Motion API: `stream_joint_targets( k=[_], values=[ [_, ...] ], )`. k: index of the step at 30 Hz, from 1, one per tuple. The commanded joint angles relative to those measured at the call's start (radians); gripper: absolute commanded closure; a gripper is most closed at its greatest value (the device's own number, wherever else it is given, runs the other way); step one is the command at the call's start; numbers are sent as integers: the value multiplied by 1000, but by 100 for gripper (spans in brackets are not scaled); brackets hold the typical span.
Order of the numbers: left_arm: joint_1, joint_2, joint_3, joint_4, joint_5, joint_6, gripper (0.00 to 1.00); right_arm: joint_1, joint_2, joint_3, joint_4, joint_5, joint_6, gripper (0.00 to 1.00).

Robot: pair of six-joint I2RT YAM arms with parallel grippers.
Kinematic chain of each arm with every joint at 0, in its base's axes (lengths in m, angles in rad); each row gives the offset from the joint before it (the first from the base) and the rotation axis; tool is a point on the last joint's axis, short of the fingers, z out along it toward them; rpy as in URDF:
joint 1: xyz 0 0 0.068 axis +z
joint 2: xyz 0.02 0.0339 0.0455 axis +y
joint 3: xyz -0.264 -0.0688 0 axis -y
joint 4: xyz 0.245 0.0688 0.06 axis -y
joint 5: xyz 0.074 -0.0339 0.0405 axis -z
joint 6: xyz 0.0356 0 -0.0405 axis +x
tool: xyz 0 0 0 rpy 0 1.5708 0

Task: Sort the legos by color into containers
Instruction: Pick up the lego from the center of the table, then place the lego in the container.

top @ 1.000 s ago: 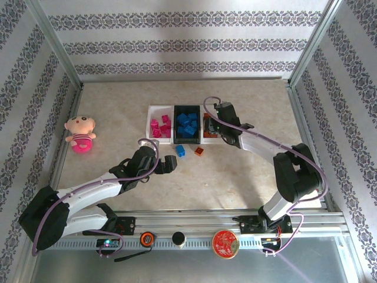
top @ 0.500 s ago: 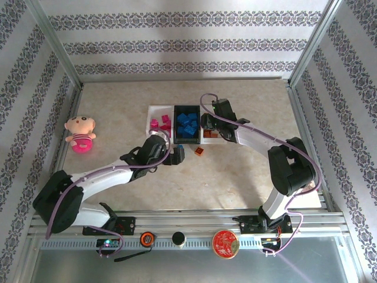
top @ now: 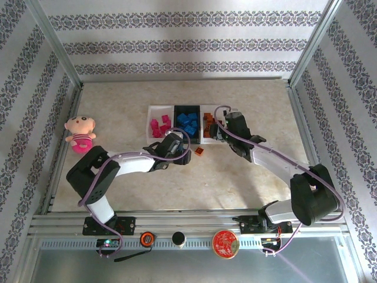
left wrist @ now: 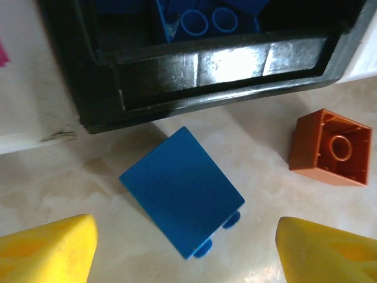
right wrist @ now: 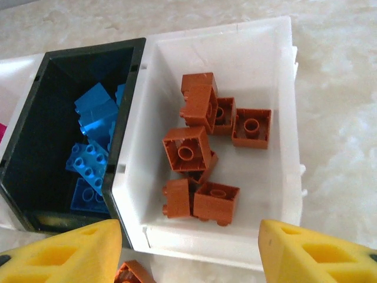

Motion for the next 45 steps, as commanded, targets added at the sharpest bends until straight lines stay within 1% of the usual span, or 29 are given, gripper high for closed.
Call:
stream_joint_targets(
  k=[1, 5, 13, 16, 21, 27, 30, 32, 34, 39, 45],
  values=[
    [-10, 42, 34, 82, -32, 41, 24, -2, -56, -40, 25, -22, 20, 37],
    [-10, 85, 37, 130, -31, 56, 26, 6, -105, -73, 23, -15, 16, 37],
    [-9, 104, 8, 176, -16, 54, 47, 15, -137, -107, 23, -6, 18, 37],
    [-14, 67, -33, 188, -3, 36, 55, 15, -140, -117, 26, -4, 23, 37],
    [-42, -31, -102, 180, 8, 7, 61, 15, -144, -136, 33, -4, 29, 37],
    [-66, -179, -128, 126, 25, -35, 64, 18, -155, -171, 43, -12, 41, 37],
    [-66, -234, -86, 82, 18, -28, 65, 24, -165, -195, 46, -19, 48, 37],
    [-64, -241, -41, 60, 9, -3, 65, 34, -170, -208, 43, -18, 53, 37],
    [-44, -218, 22, 40, 7, 13, 65, 53, -178, -229, 46, -7, 63, 37],
    [60, -69, 174, 46, 82, -8, 65, 97, -197, -263, 48, 9, 78, 37],
    [132, 111, 357, 35, 80, 2, 66, 122, -232, -302, 42, 25, 91, 37]
  ],
)
